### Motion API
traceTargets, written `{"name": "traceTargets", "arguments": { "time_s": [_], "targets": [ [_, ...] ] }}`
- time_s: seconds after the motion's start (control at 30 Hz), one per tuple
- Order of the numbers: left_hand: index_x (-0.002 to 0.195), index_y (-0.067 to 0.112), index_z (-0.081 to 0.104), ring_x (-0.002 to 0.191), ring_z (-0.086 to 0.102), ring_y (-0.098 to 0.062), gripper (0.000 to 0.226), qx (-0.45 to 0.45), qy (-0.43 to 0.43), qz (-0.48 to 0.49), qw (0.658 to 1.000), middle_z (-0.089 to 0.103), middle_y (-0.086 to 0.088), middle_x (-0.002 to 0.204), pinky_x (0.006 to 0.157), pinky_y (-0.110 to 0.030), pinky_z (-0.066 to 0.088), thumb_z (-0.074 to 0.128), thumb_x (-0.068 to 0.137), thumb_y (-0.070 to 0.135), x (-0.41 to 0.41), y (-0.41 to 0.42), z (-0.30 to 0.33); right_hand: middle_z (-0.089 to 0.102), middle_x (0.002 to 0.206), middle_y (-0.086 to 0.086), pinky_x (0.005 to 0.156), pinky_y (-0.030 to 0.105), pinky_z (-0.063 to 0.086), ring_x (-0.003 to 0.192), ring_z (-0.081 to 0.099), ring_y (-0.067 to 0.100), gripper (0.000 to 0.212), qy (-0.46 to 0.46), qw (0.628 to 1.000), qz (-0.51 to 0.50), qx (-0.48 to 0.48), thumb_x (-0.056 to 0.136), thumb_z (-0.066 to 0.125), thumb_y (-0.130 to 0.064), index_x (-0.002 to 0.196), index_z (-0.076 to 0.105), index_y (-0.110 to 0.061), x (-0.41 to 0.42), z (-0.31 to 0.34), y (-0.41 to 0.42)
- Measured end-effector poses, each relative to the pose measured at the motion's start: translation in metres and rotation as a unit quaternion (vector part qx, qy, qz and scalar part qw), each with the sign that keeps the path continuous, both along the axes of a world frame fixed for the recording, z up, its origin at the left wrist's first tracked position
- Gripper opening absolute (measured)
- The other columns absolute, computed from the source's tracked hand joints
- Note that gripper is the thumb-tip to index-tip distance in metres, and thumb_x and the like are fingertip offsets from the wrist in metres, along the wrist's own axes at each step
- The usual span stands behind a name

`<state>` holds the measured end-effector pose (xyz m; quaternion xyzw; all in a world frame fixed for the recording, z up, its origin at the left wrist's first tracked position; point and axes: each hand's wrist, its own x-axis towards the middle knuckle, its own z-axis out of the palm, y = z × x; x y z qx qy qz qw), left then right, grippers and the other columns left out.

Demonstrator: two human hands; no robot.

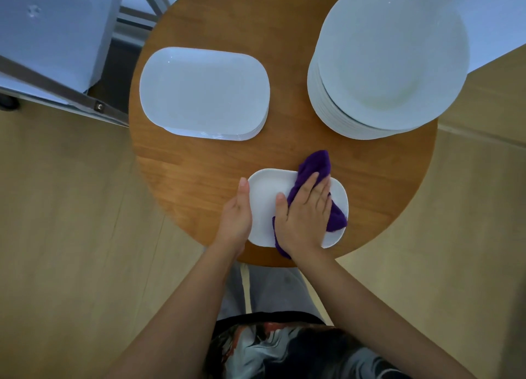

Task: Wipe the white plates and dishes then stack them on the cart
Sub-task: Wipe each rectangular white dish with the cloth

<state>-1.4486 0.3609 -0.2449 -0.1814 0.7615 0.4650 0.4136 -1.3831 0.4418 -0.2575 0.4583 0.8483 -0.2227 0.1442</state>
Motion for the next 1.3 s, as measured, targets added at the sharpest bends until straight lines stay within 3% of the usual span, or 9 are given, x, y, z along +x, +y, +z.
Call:
{"name": "traceTargets", "arguments": {
  "time_s": [0.23,0.43,0.6,0.73,0.83,1.0,1.1,1.23,1.3],
  "targets": [
    [0.099,0.036,0.063,0.101,0.064,-0.009,0.052,0.088,-0.078,0.018,0.993,0.072,0.005,0.101,0.089,-0.028,0.049,0.022,0.091,0.066,-0.006,-0.016,-0.004,0.011,0.159,0.004,0.114,0.030,-0.008,0.146,0.001,0.016,0.054,0.098,0.966,0.223,-0.088,0.098,0.022,-0.029,0.150,0.018,-0.014,-0.010,0.015,-0.038],
    [0.096,0.024,0.068,0.086,0.071,-0.010,0.060,0.072,-0.106,0.083,0.988,0.075,0.002,0.091,0.074,-0.027,0.054,0.032,0.085,0.072,0.000,-0.023,-0.010,0.025,0.155,-0.004,0.109,0.020,-0.013,0.145,0.010,0.009,0.046,0.141,0.922,0.310,-0.185,0.098,0.036,-0.037,0.140,0.043,-0.021,0.014,0.012,-0.020],
    [0.095,0.024,0.062,0.089,0.067,-0.018,0.055,0.046,-0.114,0.134,0.983,0.070,-0.002,0.094,0.068,-0.032,0.054,0.033,0.087,0.070,0.002,-0.019,-0.010,0.030,0.153,-0.006,0.109,0.024,-0.013,0.145,0.015,0.013,0.040,0.107,0.871,0.444,-0.179,0.098,0.041,-0.039,0.134,0.051,-0.025,0.037,0.007,0.008],
    [0.086,0.025,0.059,0.080,0.064,-0.016,0.048,0.016,-0.078,0.129,0.988,0.067,0.000,0.087,0.057,-0.027,0.051,0.034,0.089,0.066,-0.003,-0.015,-0.008,0.048,0.142,0.002,0.111,0.040,0.010,0.137,0.037,0.024,0.034,0.110,0.856,0.482,-0.147,0.091,0.059,-0.029,0.124,0.062,-0.018,0.048,0.008,0.034],
    [0.084,0.025,0.059,0.070,0.063,-0.014,0.049,-0.003,-0.074,0.114,0.991,0.067,0.004,0.078,0.039,-0.018,0.046,0.033,0.089,0.066,-0.009,-0.013,-0.006,0.064,0.123,0.005,0.095,0.050,0.042,0.117,0.058,0.028,0.033,0.136,0.849,0.506,-0.075,0.074,0.079,-0.024,0.106,0.072,-0.016,0.058,0.009,0.051],
    [0.083,0.028,0.060,0.073,0.065,-0.012,0.049,-0.018,-0.074,0.075,0.994,0.067,0.006,0.080,0.046,-0.020,0.047,0.032,0.087,0.068,-0.015,-0.009,-0.005,0.067,0.119,0.005,0.089,0.045,0.050,0.111,0.062,0.027,0.032,0.155,0.865,0.477,-0.008,0.072,0.081,-0.023,0.102,0.074,-0.015,0.072,0.001,0.053],
    [0.083,0.027,0.061,0.074,0.064,-0.011,0.052,-0.021,-0.075,0.059,0.995,0.067,0.007,0.080,0.052,-0.022,0.047,0.031,0.087,0.069,-0.016,-0.007,-0.005,0.067,0.117,0.008,0.082,0.041,0.052,0.108,0.064,0.028,0.023,0.145,0.881,0.445,0.067,0.087,0.059,-0.025,0.097,0.074,-0.012,0.081,-0.001,0.056],
    [0.075,0.019,0.054,0.065,0.053,-0.007,0.053,-0.012,-0.025,0.013,1.000,0.057,0.008,0.069,0.056,-0.020,0.041,0.032,0.090,0.064,-0.013,0.000,-0.003,0.065,0.118,0.016,0.075,0.045,0.049,0.102,0.063,0.036,0.031,0.130,0.984,0.111,0.049,0.092,0.046,-0.018,0.106,0.068,-0.001,0.057,0.014,0.044],
    [0.073,0.022,0.050,0.064,0.049,-0.008,0.049,0.002,-0.002,-0.013,1.000,0.052,0.006,0.069,0.059,-0.021,0.039,0.031,0.092,0.062,-0.015,0.005,0.002,0.061,0.124,0.015,0.085,0.046,0.048,0.109,0.059,0.033,0.037,0.179,0.983,-0.036,0.032,0.095,0.039,-0.020,0.118,0.061,0.000,0.031,0.026,0.036]
  ]
}}
